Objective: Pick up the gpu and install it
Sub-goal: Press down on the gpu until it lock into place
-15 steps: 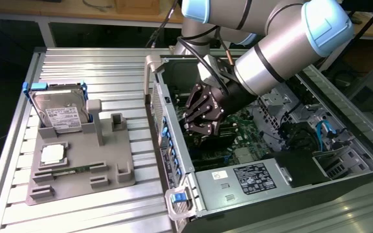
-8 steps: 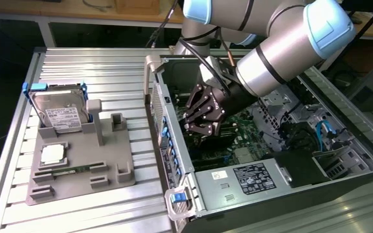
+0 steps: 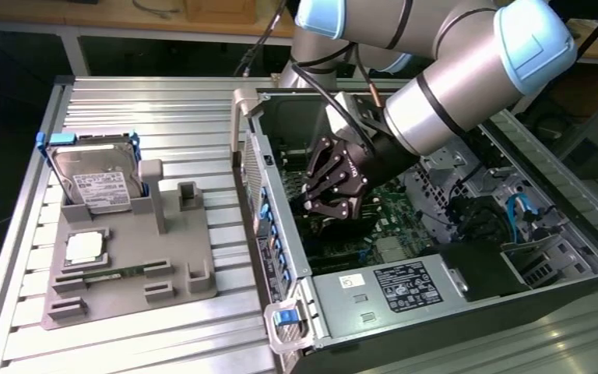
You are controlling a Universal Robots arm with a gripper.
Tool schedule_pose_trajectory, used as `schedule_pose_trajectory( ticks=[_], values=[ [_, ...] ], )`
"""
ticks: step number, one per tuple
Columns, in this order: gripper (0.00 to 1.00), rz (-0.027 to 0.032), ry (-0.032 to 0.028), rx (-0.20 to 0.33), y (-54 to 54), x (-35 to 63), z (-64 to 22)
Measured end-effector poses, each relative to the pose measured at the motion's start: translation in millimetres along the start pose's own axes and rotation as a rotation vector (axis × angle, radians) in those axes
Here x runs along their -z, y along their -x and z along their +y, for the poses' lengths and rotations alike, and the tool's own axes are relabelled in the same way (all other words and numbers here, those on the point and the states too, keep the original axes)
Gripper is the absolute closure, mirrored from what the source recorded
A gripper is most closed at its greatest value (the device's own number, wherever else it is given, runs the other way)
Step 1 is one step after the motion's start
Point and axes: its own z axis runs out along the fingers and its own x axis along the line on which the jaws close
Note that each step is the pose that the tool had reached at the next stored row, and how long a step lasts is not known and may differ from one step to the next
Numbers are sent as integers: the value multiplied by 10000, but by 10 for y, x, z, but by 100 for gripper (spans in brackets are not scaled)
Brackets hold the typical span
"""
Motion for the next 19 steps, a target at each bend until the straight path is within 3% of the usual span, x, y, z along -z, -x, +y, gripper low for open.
schedule_pose_trajectory(
  ticks=[2, 3, 5, 10, 13, 15, 19],
  values=[
    [89, 51, -2, -30, 1, 2, 1],
    [89, 107, -6, -64, 5, 4, 2],
    [89, 367, -29, -217, 22, 5, 4],
    [89, 631, -67, -373, 94, 11, -19],
    [89, 848, -240, -487, 169, -2, -18],
    [89, 901, -316, -513, 209, -17, -18],
    [89, 901, -329, -512, 210, -19, -19]
  ],
)
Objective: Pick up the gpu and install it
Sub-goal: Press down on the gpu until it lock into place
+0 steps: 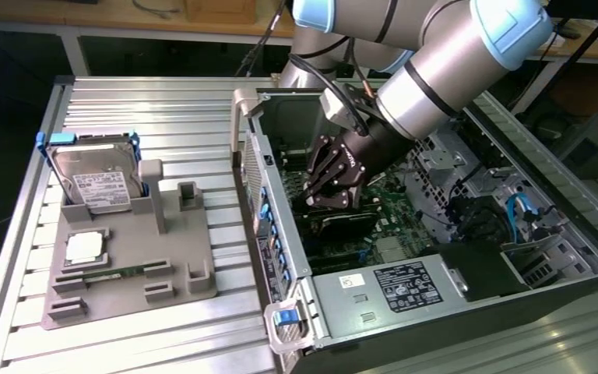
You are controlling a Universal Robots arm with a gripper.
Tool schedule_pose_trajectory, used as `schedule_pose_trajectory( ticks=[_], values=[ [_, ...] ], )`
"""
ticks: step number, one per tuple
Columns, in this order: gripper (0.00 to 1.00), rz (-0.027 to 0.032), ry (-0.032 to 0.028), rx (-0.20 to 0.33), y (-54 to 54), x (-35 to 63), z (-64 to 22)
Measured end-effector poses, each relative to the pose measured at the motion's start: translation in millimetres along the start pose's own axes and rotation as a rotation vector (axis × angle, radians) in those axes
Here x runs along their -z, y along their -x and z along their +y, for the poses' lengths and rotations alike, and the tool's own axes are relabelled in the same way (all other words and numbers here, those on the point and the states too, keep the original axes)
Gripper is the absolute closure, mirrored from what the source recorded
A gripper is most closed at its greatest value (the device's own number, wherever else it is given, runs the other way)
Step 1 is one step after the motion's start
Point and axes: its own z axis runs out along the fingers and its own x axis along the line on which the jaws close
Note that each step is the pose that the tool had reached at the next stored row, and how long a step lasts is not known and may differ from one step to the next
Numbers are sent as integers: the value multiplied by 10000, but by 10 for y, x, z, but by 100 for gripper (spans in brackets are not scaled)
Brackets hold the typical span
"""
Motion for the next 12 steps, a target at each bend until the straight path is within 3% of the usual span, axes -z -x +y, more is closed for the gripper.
schedule_pose_trajectory(
  ticks=[12],
  values=[
    [89, 0, 0, 0, 0, 0, 0]
  ],
)
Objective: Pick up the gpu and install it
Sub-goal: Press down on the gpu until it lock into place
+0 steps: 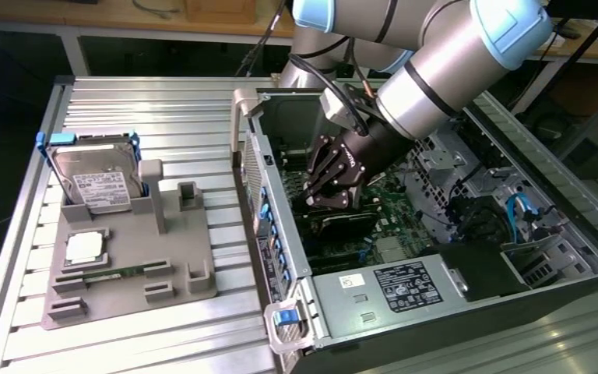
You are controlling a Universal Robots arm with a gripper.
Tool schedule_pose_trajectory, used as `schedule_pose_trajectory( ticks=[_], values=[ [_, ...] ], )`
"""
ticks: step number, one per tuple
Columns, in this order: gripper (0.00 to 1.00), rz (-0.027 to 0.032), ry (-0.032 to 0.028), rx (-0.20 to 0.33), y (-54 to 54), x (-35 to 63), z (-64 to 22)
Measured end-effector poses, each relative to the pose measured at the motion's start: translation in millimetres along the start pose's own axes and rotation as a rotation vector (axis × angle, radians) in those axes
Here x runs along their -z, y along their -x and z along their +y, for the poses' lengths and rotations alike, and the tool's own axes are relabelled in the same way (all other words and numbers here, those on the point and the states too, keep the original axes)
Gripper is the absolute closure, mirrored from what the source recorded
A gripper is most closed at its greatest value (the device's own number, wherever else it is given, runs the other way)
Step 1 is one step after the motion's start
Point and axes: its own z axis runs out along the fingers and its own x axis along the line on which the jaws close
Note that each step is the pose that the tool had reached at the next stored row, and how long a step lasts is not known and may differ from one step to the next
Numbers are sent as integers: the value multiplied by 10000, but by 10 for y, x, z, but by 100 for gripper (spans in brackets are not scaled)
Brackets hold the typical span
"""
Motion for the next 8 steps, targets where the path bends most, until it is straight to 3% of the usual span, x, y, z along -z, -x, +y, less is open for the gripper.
schedule_pose_trajectory(
  ticks=[8],
  values=[
    [89, 0, 0, 0, 0, 0, 0]
  ],
)
